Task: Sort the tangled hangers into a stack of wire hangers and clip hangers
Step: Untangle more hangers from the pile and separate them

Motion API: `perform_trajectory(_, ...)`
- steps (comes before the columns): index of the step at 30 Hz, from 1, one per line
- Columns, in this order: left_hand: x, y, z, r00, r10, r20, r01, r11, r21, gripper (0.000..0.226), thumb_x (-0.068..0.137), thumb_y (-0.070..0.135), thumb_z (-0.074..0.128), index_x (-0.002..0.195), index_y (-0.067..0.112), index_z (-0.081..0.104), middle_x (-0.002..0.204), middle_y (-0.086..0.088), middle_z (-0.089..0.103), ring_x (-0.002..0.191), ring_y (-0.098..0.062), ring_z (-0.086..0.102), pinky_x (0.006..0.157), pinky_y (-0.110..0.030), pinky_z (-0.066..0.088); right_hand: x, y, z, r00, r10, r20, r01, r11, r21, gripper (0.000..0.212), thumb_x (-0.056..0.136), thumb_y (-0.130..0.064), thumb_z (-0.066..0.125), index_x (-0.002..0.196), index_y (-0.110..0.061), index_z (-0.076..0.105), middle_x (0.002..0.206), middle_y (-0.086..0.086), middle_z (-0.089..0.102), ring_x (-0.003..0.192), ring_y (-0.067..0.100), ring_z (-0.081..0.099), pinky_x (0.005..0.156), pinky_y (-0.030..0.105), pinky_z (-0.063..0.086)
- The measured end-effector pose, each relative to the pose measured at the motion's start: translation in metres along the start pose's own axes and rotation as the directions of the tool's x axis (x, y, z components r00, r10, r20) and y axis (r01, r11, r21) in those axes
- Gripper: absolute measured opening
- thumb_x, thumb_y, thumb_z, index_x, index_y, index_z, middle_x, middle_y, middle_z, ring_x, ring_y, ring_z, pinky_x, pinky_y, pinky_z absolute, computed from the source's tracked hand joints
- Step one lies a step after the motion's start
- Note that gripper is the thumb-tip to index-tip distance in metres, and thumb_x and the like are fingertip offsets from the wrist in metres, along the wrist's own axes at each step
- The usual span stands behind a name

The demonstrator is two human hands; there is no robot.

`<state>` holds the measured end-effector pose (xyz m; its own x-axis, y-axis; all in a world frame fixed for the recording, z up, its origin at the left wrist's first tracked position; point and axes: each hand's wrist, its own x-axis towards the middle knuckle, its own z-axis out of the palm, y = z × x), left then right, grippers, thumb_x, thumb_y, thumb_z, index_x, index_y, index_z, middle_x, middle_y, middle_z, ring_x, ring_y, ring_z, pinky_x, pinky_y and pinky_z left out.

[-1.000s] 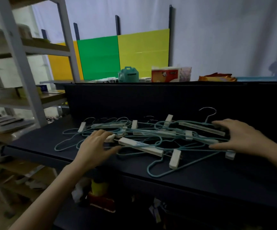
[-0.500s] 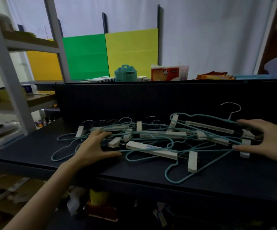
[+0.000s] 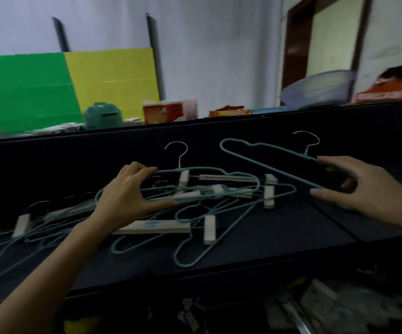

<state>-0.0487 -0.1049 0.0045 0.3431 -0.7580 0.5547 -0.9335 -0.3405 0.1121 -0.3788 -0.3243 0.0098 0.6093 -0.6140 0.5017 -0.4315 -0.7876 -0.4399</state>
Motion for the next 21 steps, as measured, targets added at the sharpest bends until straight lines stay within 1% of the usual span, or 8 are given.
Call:
perform_trajectory(4,0.022,0.062,0.023,0.996,0.091,0.013,-0.091,0.996,-0.006,0.115,0.05,0.092,0.037,0.136,0.016,0.04,0.122,-0.002,0.047,0.114,-0.02,0.042,0.087,-0.035,0.043,-0.023,0.033,-0.036,0.995,0.096,-0.022,-0.097,0.995,-0.023,0.078,0.062,-0.05,0.062,0.135,-0.026,0.044,0.127,-0.013,0.045,0.103,0.005,0.046,0.078,0.021,0.038)
perform_trajectory(6,0.031,0.092,0.034,0.991,0.133,0.009,-0.133,0.991,0.008,0.114,0.053,0.091,0.039,0.137,0.014,0.039,0.123,-0.003,0.047,0.114,-0.021,0.042,0.089,-0.035,0.043,-0.033,0.051,-0.054,0.99,0.139,-0.024,-0.14,0.989,-0.041,0.076,0.064,-0.05,0.062,0.134,-0.029,0.043,0.125,-0.016,0.044,0.102,0.002,0.045,0.075,0.018,0.037)
perform_trajectory(9,0.041,0.137,0.051,0.986,0.165,0.029,-0.164,0.986,-0.025,0.111,0.054,0.088,0.034,0.138,0.016,0.036,0.125,-0.002,0.045,0.115,-0.021,0.041,0.09,-0.033,0.04,-0.046,0.08,-0.08,0.981,0.186,-0.053,-0.188,0.981,-0.05,0.076,0.062,-0.051,0.062,0.133,-0.03,0.045,0.12,-0.016,0.045,0.097,0.002,0.048,0.076,0.02,0.041)
perform_trajectory(13,0.053,0.198,0.073,0.978,0.191,0.081,-0.184,0.979,-0.089,0.129,0.041,0.098,0.013,0.139,0.017,0.034,0.125,0.001,0.043,0.116,-0.017,0.039,0.088,-0.03,0.041,-0.053,0.122,-0.117,0.972,0.228,-0.06,-0.232,0.971,-0.058,0.074,0.064,-0.047,0.065,0.133,-0.029,0.044,0.115,-0.015,0.043,0.098,0.007,0.047,0.078,0.025,0.038)
perform_trajectory(15,0.059,0.229,0.087,0.977,0.195,0.089,-0.186,0.978,-0.099,0.131,0.04,0.098,0.008,0.139,0.016,0.035,0.123,0.001,0.043,0.115,-0.017,0.039,0.087,-0.03,0.042,-0.053,0.147,-0.134,0.976,0.21,-0.057,-0.214,0.974,-0.076,0.077,0.062,-0.057,0.064,0.133,-0.03,0.045,0.116,-0.015,0.042,0.099,0.007,0.047,0.079,0.027,0.041)
perform_trajectory(18,0.067,0.279,0.108,0.975,0.181,0.128,-0.166,0.979,-0.119,0.123,0.046,0.096,0.018,0.139,0.016,0.034,0.123,0.002,0.042,0.115,-0.016,0.039,0.09,-0.03,0.042,-0.047,0.188,-0.156,0.983,0.175,-0.05,-0.179,0.98,-0.088,0.09,0.05,-0.085,0.056,0.128,-0.041,0.046,0.119,-0.016,0.047,0.1,0.012,0.055,0.08,0.033,0.05)
perform_trajectory(19,0.071,0.297,0.116,0.974,0.174,0.143,-0.157,0.98,-0.125,0.116,0.052,0.093,0.025,0.139,0.016,0.034,0.123,0.001,0.042,0.115,-0.017,0.039,0.091,-0.03,0.041,-0.044,0.204,-0.162,0.983,0.173,-0.053,-0.177,0.981,-0.085,0.09,0.049,-0.085,0.056,0.127,-0.043,0.046,0.119,-0.013,0.05,0.1,0.014,0.057,0.079,0.035,0.051)
perform_trajectory(21,0.076,0.331,0.134,0.97,0.16,0.182,-0.139,0.982,-0.124,0.104,0.059,0.085,0.039,0.138,0.016,0.034,0.123,0.001,0.042,0.115,-0.017,0.039,0.093,-0.03,0.04,-0.038,0.231,-0.171,0.986,0.164,-0.042,-0.167,0.982,-0.088,0.08,0.058,-0.074,0.062,0.128,-0.041,0.046,0.118,-0.01,0.053,0.097,0.016,0.057,0.077,0.033,0.05)
